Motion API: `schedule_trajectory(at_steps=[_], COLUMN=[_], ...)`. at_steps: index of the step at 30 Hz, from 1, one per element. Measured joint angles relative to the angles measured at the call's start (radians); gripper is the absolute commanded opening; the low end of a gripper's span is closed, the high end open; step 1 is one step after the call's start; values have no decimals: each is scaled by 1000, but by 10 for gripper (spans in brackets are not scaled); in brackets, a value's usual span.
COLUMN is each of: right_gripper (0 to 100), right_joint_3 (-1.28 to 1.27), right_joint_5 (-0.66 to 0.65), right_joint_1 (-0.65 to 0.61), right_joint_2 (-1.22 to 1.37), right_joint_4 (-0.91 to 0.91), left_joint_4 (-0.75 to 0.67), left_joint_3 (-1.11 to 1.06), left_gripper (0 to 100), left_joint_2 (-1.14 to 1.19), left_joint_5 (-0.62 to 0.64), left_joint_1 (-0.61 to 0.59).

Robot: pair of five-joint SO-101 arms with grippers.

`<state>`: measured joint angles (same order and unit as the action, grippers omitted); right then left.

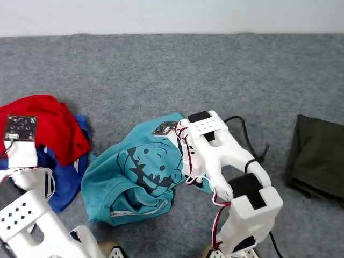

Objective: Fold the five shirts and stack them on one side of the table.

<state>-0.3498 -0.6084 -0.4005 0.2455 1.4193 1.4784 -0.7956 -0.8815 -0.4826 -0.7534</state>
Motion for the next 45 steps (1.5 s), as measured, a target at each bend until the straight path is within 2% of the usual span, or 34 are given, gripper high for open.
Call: schedule_trajectory(at_steps=[6,13,19,22,26,32,40,45], right_gripper=[9,8,8,8,8,8,8,8], right_joint_3=[3,51,190,282,387,427,427,427], right_joint_5=[0,0,-81,-121,-146,-146,-72,-18], right_joint_1=[49,114,175,232,310,382,394,394], right_joint_2=[35,20,-184,-311,-428,-480,-480,-480], right_joint_4=[-6,81,262,318,330,330,330,330], left_joint_4=[0,0,9,43,98,118,120,63], left_joint_3=[0,0,9,49,71,71,106,164], left_gripper=[202,202,202,202,202,202,209,244], left_joint_2=[0,0,0,0,0,9,295,483], left_joint_5=[0,0,0,0,0,77,114,163], left_joint_1=[0,0,0,41,189,542,991,1126])
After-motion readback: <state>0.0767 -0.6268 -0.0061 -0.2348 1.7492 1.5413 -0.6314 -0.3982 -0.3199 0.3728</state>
